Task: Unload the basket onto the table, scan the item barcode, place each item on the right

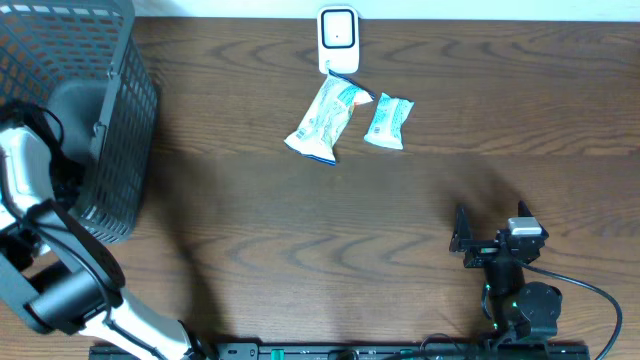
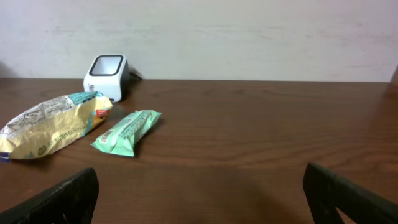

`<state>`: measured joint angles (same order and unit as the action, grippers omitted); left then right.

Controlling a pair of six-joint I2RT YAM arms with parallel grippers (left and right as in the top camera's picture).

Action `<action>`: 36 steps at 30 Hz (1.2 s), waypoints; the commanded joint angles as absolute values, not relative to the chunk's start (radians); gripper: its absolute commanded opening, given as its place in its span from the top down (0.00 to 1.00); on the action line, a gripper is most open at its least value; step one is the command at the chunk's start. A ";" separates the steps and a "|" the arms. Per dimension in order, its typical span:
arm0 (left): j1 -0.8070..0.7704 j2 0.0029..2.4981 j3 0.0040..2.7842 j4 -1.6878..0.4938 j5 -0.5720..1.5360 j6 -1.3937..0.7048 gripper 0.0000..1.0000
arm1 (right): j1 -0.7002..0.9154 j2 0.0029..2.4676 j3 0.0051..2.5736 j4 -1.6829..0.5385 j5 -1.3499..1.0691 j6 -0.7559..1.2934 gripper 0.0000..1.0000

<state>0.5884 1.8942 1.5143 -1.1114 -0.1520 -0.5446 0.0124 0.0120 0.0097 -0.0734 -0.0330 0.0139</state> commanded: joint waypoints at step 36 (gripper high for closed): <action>-0.463 2.090 1.705 -0.445 0.374 -0.604 0.85 | -0.001 0.007 0.006 -0.075 -0.033 0.014 0.01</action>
<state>-0.4412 2.0510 1.7096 -0.4885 0.3687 -0.6056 0.0124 0.0120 0.0097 -0.0731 -0.0330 0.0139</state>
